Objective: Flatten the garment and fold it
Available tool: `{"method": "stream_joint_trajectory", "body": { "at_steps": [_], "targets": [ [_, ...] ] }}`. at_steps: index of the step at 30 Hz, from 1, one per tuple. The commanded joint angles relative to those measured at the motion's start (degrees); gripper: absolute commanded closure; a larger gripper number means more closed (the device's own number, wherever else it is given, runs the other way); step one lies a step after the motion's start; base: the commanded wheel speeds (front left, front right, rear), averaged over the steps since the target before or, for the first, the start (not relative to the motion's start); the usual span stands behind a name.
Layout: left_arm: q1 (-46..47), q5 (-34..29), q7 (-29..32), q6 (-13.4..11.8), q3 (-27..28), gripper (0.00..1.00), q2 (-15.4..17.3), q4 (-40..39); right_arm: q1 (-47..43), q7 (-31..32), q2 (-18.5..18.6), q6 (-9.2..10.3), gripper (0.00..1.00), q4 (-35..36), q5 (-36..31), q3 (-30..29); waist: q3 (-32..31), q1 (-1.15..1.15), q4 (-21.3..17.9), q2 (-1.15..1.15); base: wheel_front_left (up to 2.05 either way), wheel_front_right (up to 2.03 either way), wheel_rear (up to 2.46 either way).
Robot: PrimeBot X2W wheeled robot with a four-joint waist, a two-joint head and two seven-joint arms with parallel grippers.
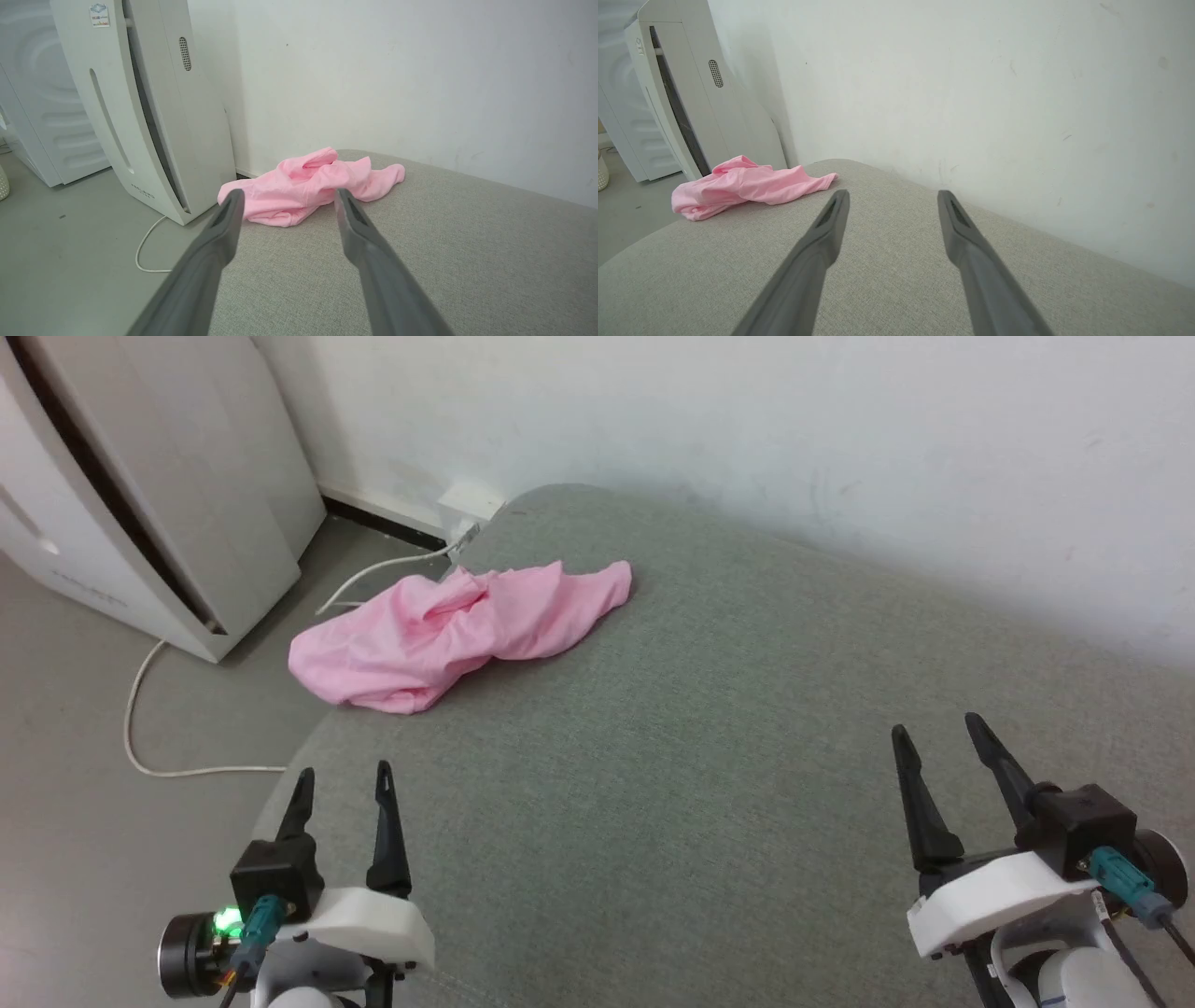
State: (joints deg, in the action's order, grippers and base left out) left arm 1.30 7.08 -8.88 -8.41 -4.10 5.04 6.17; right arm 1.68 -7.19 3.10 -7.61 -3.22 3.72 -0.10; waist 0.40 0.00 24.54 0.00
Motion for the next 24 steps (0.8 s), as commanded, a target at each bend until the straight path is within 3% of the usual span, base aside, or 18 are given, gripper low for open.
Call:
{"method": "stream_joint_trajectory", "body": {
  "at_steps": [1, 24],
  "targets": [
    [0.86, 0.43, -0.77, -0.69, -0.23, 0.0, 0.43, 0.41, 0.91, -0.62, -0.14, 0.08, 0.0, -0.27, 0.72, -0.03, 0.01, 0.0, 0.85, 0.0, 0.0, 0.0, 0.0],
    [0.94, 2.95, -3.56, -3.3, -1.74, 0.0, 1.31, 2.34, 1.69, -2.45, -0.18, 0.1, 0.0, -1.07, 1.81, 0.7, -0.04, 0.0, 6.96, 0.0, 0.0, 0.0, 0.0]
  ]
}}
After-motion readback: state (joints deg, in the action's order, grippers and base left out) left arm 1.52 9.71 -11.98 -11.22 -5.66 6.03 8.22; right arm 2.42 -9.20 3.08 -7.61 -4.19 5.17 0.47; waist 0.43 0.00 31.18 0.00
